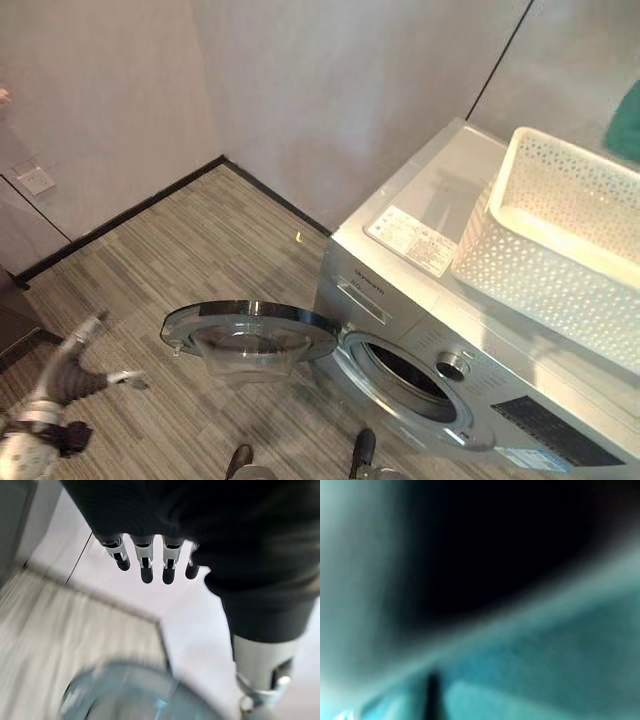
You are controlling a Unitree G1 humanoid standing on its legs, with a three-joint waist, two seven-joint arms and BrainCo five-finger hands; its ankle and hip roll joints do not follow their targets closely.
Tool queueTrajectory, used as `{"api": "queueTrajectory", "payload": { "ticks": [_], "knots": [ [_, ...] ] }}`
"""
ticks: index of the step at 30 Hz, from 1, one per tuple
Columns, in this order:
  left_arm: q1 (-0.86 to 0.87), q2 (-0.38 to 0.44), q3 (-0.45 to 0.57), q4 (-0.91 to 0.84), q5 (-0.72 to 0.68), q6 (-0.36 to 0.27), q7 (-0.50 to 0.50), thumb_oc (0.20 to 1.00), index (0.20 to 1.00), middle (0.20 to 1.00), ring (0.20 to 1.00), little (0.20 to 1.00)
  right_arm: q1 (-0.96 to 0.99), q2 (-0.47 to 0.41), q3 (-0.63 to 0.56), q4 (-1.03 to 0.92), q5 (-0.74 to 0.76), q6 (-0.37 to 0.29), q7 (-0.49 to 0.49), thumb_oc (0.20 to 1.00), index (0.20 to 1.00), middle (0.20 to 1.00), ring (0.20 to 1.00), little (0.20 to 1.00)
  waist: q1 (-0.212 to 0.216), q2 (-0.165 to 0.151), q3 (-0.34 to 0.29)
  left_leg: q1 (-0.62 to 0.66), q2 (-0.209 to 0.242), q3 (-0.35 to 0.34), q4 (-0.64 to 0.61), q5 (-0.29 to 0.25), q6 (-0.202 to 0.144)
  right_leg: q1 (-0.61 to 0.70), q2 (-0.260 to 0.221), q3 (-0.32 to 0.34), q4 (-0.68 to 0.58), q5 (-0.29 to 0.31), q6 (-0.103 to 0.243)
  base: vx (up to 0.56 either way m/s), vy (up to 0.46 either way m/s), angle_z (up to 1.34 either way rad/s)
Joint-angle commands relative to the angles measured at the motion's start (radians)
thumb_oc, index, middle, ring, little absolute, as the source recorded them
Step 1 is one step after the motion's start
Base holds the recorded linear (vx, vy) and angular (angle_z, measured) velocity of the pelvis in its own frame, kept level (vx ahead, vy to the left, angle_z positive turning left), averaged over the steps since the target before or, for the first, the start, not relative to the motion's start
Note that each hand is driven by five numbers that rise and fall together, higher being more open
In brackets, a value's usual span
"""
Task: Grab the laundry basket,head to the washer,open it,put in the laundry and shut it.
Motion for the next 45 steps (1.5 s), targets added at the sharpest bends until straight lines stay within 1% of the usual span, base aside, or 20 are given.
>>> {"api": "queueTrajectory", "payload": {
  "ticks": [1,6,7,10,11,13,17,19,20,21,22,24,26,27,29,30,31,33,36,45],
  "knots": [
    [-0.087,0.098,0.006,-0.062,-0.081,-0.04,0.045,1.0,1.0,1.0,1.0,1.0,-0.184,0.009,0.088,-0.014,0.064,-0.045,-0.047,0.2,0.2,0.2,0.2,0.2,0.006,-0.047,-0.084,-0.004,0.016,0.038,0.027,-0.034,0.034,0.05,-0.112,0.024,0.031,-0.114,0.092,0.0,0.0,0.0],
    [-0.308,0.158,-0.129,-0.082,-0.162,-0.04,0.058,1.0,1.0,1.0,1.0,1.0,-0.22,0.121,0.117,-0.098,0.071,-0.05,-0.063,0.2,0.2,0.2,0.2,0.2,-0.028,-0.031,-0.104,0.013,0.016,0.05,0.021,-0.03,0.035,0.055,-0.106,0.039,0.035,-0.118,0.086,0.0,0.0,0.0],
    [-0.318,0.16,-0.138,-0.077,-0.163,-0.038,0.058,1.0,1.0,1.0,1.0,1.0,-0.219,0.117,0.115,-0.1,0.07,-0.049,-0.064,0.2,0.2,0.2,0.2,0.2,-0.025,-0.03,-0.102,0.013,0.017,0.05,0.02,-0.03,0.035,0.055,-0.106,0.039,0.035,-0.118,0.086,0.0,0.011,-0.03],
    [-0.595,0.172,-0.352,-0.052,-0.268,-0.015,0.055,1.0,1.0,1.0,1.0,1.0,-0.193,0.253,0.097,-0.158,0.056,-0.041,-0.091,0.2,0.2,0.2,0.2,0.2,-0.062,-0.015,-0.115,0.029,0.014,0.065,0.017,-0.031,0.038,0.057,-0.101,0.059,0.036,-0.118,0.084,-0.02,0.019,-0.05],
    [-0.688,0.175,-0.424,-0.028,-0.285,-0.01,0.059,1.0,1.0,1.0,1.0,1.0,-0.174,0.268,0.085,-0.176,0.047,-0.034,-0.096,0.2,0.2,0.2,0.2,0.2,-0.059,-0.015,-0.112,0.026,0.008,0.067,0.017,-0.022,0.04,0.049,-0.105,0.063,0.039,-0.109,0.082,-0.06,0.022,-0.05],
    [-0.846,0.164,-0.55,-0.011,-0.325,-0.001,0.063,1.0,1.0,1.0,1.0,1.0,-0.159,0.331,0.077,-0.206,0.036,-0.03,-0.105,0.2,0.2,0.2,0.2,0.2,-0.08,-0.008,-0.117,0.032,0.003,0.075,0.015,-0.022,0.043,0.042,-0.105,0.076,0.04,-0.105,0.085,-0.04,0.013,-0.11],
    [-1.186,0.087,-0.831,0.128,-0.411,0.015,0.089,1.0,1.0,1.0,1.0,1.0,-0.118,0.425,0.065,-0.251,0.028,-0.02,-0.12,0.2,0.2,0.2,0.2,0.2,-0.102,0.004,-0.115,0.045,0.004,0.097,0.007,-0.019,0.045,0.027,-0.101,0.098,0.044,-0.101,0.086,-0.03,0.007,-0.26],
    [-1.3,0.038,-0.92,0.188,-0.454,0.028,0.095,1.0,1.0,1.0,1.0,1.0,-0.1,0.464,0.064,-0.265,0.034,-0.02,-0.124,0.2,0.2,0.2,0.2,0.2,-0.117,0.013,-0.117,0.049,0.002,0.104,0.004,-0.018,0.046,0.021,-0.1,0.108,0.044,-0.098,0.087,-0.02,0.002,-0.25],
    [-1.309,0.036,-0.927,0.194,-0.455,0.025,0.096,1.0,1.0,1.0,1.0,1.0,-0.098,0.461,0.061,-0.265,0.034,-0.02,-0.124,0.2,0.2,0.2,0.2,0.2,-0.113,0.011,-0.115,0.05,0.003,0.104,0.003,-0.017,0.046,0.021,-0.099,0.108,0.044,-0.098,0.087,-0.01,0.001,-0.18],
    [-1.367,0.004,-0.977,0.237,-0.483,0.029,0.105,1.0,1.0,1.0,1.0,1.0,-0.088,0.481,0.062,-0.276,0.032,-0.018,-0.128,0.2,0.2,0.2,0.2,0.2,-0.121,0.014,-0.115,0.052,0.002,0.109,0.0,-0.015,0.046,0.018,-0.099,0.112,0.044,-0.096,0.088,-0.01,-0.007,-0.14],
    [-1.486,-0.053,-1.057,0.34,-0.515,0.035,0.125,1.0,1.0,1.0,1.0,1.0,-0.077,0.511,0.072,-0.298,0.029,-0.016,-0.133,0.2,0.2,0.2,0.2,0.2,-0.132,0.02,-0.114,0.056,0.003,0.116,-0.003,-0.012,0.046,0.014,-0.097,0.118,0.043,-0.094,0.089,-0.02,-0.012,-0.12],
    [-1.59,-0.119,-1.118,0.439,-0.533,0.043,0.152,1.0,1.0,1.0,1.0,1.0,-0.06,0.535,0.084,-0.349,0.035,-0.019,-0.137,0.2,0.2,0.2,0.2,0.2,-0.148,0.028,-0.112,0.058,0.005,0.122,-0.006,-0.007,0.045,0.009,-0.096,0.124,0.043,-0.094,0.09,-0.02,-0.014,-0.1],
    [-1.656,-0.172,-1.151,0.52,-0.553,0.042,0.171,1.0,1.0,1.0,1.0,1.0,-0.046,0.544,0.094,-0.388,0.034,-0.021,-0.142,0.2,0.2,0.2,0.2,0.2,-0.156,0.032,-0.11,0.059,0.005,0.127,-0.008,-0.003,0.043,0.006,-0.094,0.129,0.042,-0.093,0.091,-0.02,-0.005,-0.08],
    [-1.659,-0.173,-1.152,0.523,-0.553,0.041,0.171,1.0,1.0,1.0,1.0,1.0,-0.046,0.542,0.093,-0.389,0.034,-0.02,-0.142,0.2,0.2,0.2,0.2,0.2,-0.155,0.032,-0.109,0.059,0.005,0.127,-0.009,-0.003,0.043,0.006,-0.094,0.129,0.042,-0.093,0.09,-0.01,-0.002,-0.09],
    [-1.77,-0.267,-1.198,0.663,-0.593,0.044,0.197,1.0,1.0,1.0,1.0,1.0,-0.036,0.561,0.116,-0.427,0.043,-0.026,-0.148,0.2,0.2,0.2,0.2,0.2,-0.172,0.041,-0.106,0.063,0.006,0.136,-0.011,0.003,0.04,-0.001,-0.091,0.137,0.039,-0.089,0.092,-0.03,-0.012,-0.18],
    [-1.789,-0.281,-1.213,0.689,-0.622,0.043,0.193,1.0,1.0,1.0,1.0,1.0,-0.033,0.569,0.129,-0.437,0.058,-0.032,-0.144,0.2,0.2,0.2,0.2,0.2,-0.175,0.043,-0.105,0.064,0.006,0.138,-0.011,0.004,0.039,-0.004,-0.09,0.14,0.039,-0.087,0.093,-0.02,-0.013,-0.18],
    [-1.796,-0.273,-1.235,0.696,-0.697,0.04,0.163,1.0,1.0,1.0,1.0,1.0,-0.028,0.581,0.138,-0.442,0.102,-0.046,-0.137,0.2,0.2,0.2,0.2,0.2,-0.178,0.046,-0.107,0.069,0.008,0.146,-0.014,0.006,0.038,-0.005,-0.09,0.144,0.037,-0.085,0.096,-0.01,-0.004,-0.09],
    [-1.797,-0.272,-1.236,0.696,-0.697,0.04,0.162,1.0,1.0,1.0,1.0,1.0,-0.028,0.581,0.138,-0.441,0.103,-0.047,-0.137,0.2,0.2,0.2,0.2,0.2,-0.178,0.046,-0.107,0.07,0.008,0.147,-0.015,0.006,0.038,-0.005,-0.09,0.144,0.037,-0.085,0.096,0.0,0.001,-0.11],
    [-1.852,-0.258,-1.289,0.716,-0.774,0.035,0.149,1.0,1.0,1.0,1.0,1.0,-0.03,0.586,0.184,-0.429,0.177,-0.056,-0.11,0.2,0.2,0.2,0.2,0.2,-0.18,0.053,-0.113,0.087,0.016,0.163,-0.026,0.006,0.033,0.004,-0.086,0.143,0.03,-0.087,0.101,0.02,-0.002,-0.04],
    [-1.867,-0.233,-1.296,0.712,-0.861,0.032,0.153,1.0,1.0,1.0,1.0,1.0,0.004,0.56,0.197,-0.478,0.213,-0.062,-0.102,0.2,0.2,0.2,0.2,0.2,-0.182,0.055,-0.116,0.094,0.019,0.169,-0.028,0.009,0.032,0.015,-0.086,0.139,0.029,-0.089,0.103,0.0,0.0,0.0]
  ]
}}
